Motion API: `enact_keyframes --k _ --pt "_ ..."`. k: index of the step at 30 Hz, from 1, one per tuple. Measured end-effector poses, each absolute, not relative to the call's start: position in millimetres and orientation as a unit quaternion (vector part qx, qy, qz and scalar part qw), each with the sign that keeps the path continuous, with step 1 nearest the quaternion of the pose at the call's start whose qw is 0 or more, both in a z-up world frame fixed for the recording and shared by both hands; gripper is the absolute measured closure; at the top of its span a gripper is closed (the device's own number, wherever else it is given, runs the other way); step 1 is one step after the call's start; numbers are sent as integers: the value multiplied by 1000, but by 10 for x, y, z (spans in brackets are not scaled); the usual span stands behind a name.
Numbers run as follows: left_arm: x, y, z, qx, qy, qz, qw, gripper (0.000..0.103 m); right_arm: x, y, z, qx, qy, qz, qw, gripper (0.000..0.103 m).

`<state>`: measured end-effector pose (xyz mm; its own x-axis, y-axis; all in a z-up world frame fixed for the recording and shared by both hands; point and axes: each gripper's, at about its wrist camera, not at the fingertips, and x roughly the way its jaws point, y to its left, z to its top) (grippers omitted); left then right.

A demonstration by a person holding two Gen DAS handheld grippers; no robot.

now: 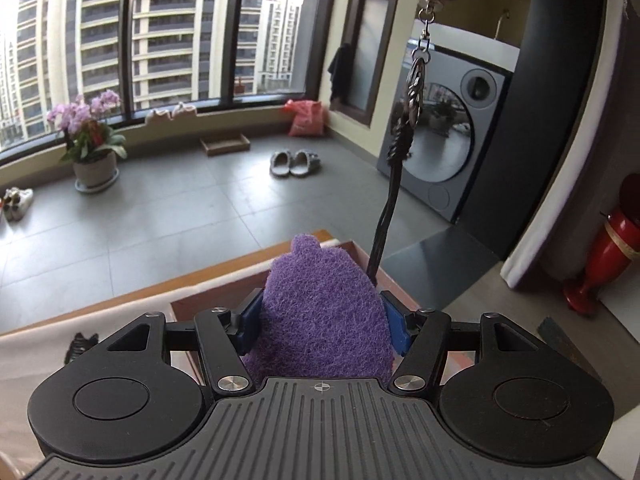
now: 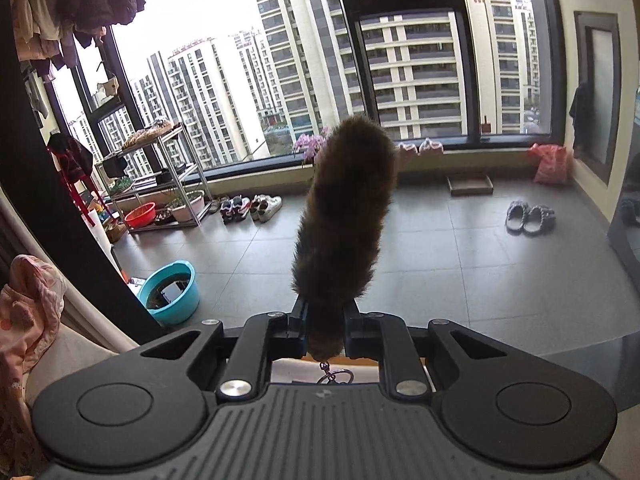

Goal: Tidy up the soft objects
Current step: 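Carry the sponge and keychain into the pink box and open both grippers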

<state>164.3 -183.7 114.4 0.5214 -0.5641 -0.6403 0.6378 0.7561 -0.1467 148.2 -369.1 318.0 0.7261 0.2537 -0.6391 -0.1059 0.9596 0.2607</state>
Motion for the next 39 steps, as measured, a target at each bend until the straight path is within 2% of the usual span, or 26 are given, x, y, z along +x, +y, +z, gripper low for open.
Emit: enact_keyframes --k 12,16,26,29,31,33,35,39 --pt "1721 -1744 733 93 388 -340 852 36 1810 -3537 1026 124 568 99 808 87" --pt "1706 -1785 771 92 371 -343 858 36 1754 -3414 667 108 600 103 786 87" --pt "1631 -1887 729 116 366 -348 855 36 1736 -3570 708 114 610 125 774 87" --pt "1633 -1901 708 119 361 -343 859 36 1690 -3576 808 98 608 129 777 82" --pt "1606 -1877 700 116 357 -338 863 36 1670 -3626 877 95 600 125 785 73" --pt "1574 -1835 720 99 342 -331 874 36 1677 -3707 974 107 584 119 796 58" --pt "1564 -1780 764 75 325 -332 882 36 1689 -3788 1063 118 570 114 805 53" --pt "1590 -1849 706 91 345 -348 867 36 1704 -3820 1219 121 545 107 822 53"
